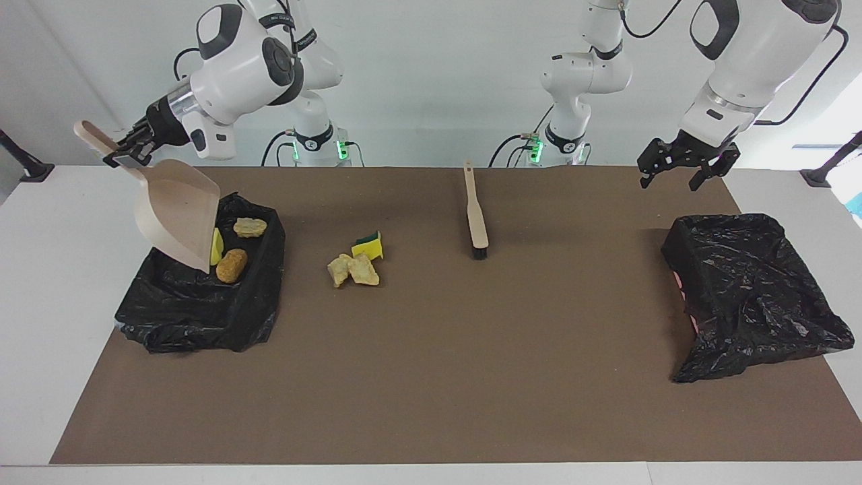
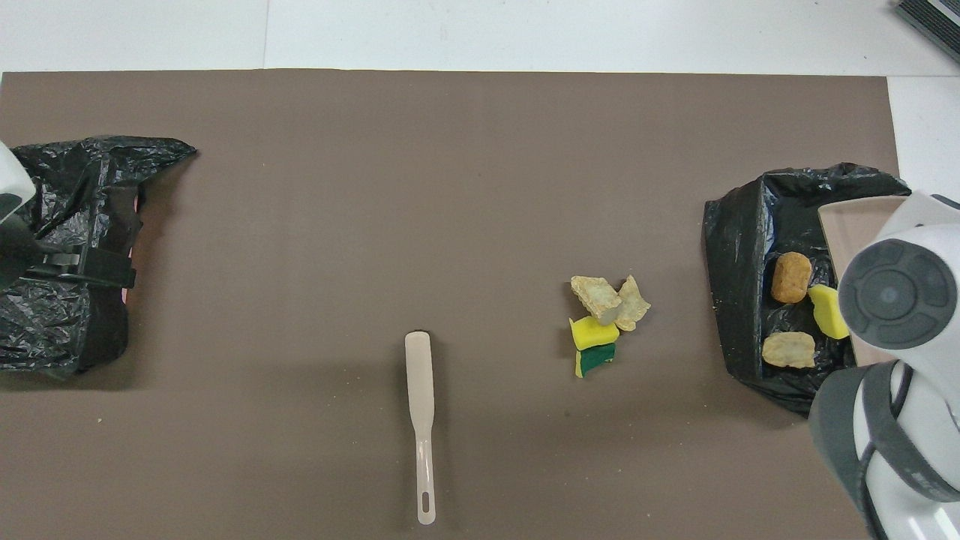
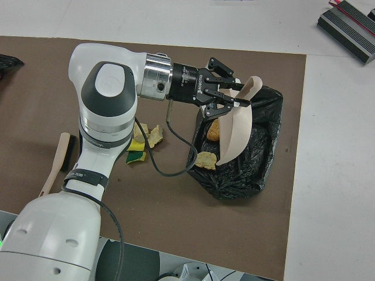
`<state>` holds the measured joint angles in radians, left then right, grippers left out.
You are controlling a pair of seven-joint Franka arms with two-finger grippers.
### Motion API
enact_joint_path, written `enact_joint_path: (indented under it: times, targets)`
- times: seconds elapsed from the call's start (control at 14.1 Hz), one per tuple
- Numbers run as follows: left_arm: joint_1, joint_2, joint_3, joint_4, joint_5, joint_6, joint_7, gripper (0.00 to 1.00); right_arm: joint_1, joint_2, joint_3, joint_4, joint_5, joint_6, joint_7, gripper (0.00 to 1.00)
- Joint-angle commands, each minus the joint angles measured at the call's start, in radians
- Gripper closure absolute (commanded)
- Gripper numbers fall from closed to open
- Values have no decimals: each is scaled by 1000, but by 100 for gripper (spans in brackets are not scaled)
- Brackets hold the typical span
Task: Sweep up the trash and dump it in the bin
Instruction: 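Carry the empty dustpan with the right gripper back to the table center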
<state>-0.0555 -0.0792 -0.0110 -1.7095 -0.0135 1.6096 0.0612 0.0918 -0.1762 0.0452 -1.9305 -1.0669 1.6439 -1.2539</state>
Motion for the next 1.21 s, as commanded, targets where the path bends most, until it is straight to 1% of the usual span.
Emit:
enact_joint_path:
  times: [0.0, 0.07, 0.21, 0.36, 0.43, 0.64, 0.78, 0.85, 1.0, 1.07, 1.14]
  targets:
    - [-7, -20, 8, -19, 7, -2, -6, 0, 43, 67, 4, 148, 93, -109, 97, 100]
    - [-7, -20, 8, -19, 6, -4, -6, 0, 64, 70, 7, 180, 126, -163, 187, 100]
    - [-7, -20, 8, -19, 6, -4, -6, 0, 115, 89, 12, 212, 256, -249, 412, 100]
    - [-7, -20, 8, -19, 6, -4, -6, 0, 146, 90, 15, 226, 384, -282, 642, 100]
    - [-7, -20, 8, -19, 6, -4, -6, 0, 164, 90, 15, 231, 442, -283, 753, 100]
    - [-7, -20, 8, -19, 6, -2, -6, 0, 164, 93, 15, 232, 681, -270, 1024, 100]
    - [-7, -20, 8, -19, 6, -4, -6, 0, 167, 92, 15, 231, 815, -244, 1144, 100]
    - [-7, -20, 8, -19, 7, -4, -6, 0, 169, 89, 15, 231, 861, -236, 1213, 100]
    - [-7, -20, 8, -19, 7, -4, -6, 0, 183, 89, 30, 225, 939, -230, 1292, 100]
    - [-7, -20, 8, -19, 6, -4, -6, 0, 212, 99, 31, 223, 955, -207, 1361, 100]
    - [-7, -20, 8, -19, 7, -4, -6, 0, 236, 130, 31, 226, 976, -179, 1440, 100]
